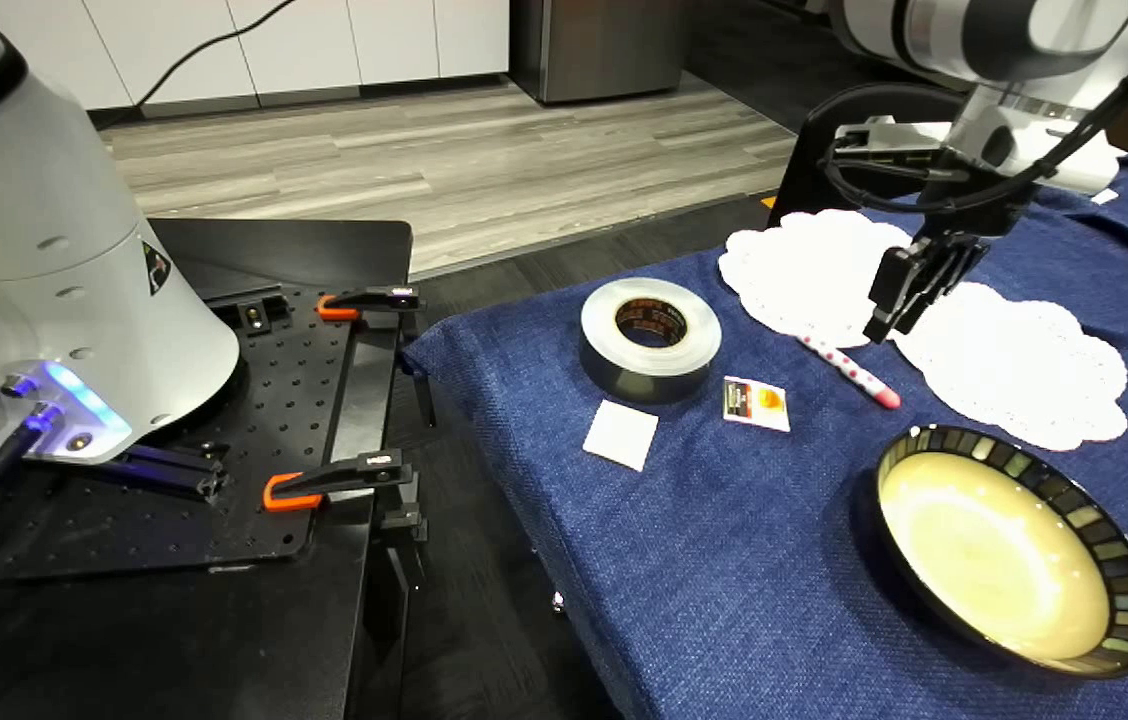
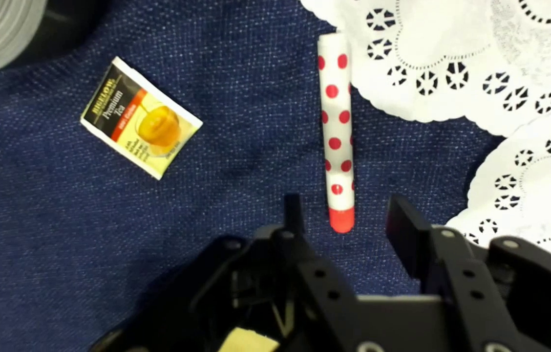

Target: Remove the marker from the bowl and place it on the table

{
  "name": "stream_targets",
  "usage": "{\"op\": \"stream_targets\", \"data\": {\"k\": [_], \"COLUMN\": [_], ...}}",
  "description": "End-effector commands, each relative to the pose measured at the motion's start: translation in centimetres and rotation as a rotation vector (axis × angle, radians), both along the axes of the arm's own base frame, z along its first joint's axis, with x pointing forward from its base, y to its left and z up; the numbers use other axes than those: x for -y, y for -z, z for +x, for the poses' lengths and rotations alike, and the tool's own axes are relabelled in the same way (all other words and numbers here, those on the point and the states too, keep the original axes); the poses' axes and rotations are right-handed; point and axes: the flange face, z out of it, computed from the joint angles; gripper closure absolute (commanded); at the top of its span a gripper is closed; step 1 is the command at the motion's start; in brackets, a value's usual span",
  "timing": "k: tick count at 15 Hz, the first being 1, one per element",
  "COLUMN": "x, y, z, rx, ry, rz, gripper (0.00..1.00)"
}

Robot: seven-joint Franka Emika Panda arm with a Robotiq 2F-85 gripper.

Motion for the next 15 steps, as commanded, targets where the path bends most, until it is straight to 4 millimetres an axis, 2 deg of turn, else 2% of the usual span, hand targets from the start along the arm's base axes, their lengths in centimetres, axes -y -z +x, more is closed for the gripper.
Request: {"op": "stream_targets", "data": {"k": [1,4,9,15], "x": [0.5,1.1,1.1,0.5], "y": [-2.3,-5.2,-11.2,-16.8], "z": [0.1,-0.7,-3.3,-7.2], "rx": [-0.006,0.024,0.081,0.128], "ry": [-0.006,-0.006,-0.043,-0.109], "rz": [-0.026,-0.031,0.009,0.052], "gripper": [0.2,0.0,0.0,0.0]}}
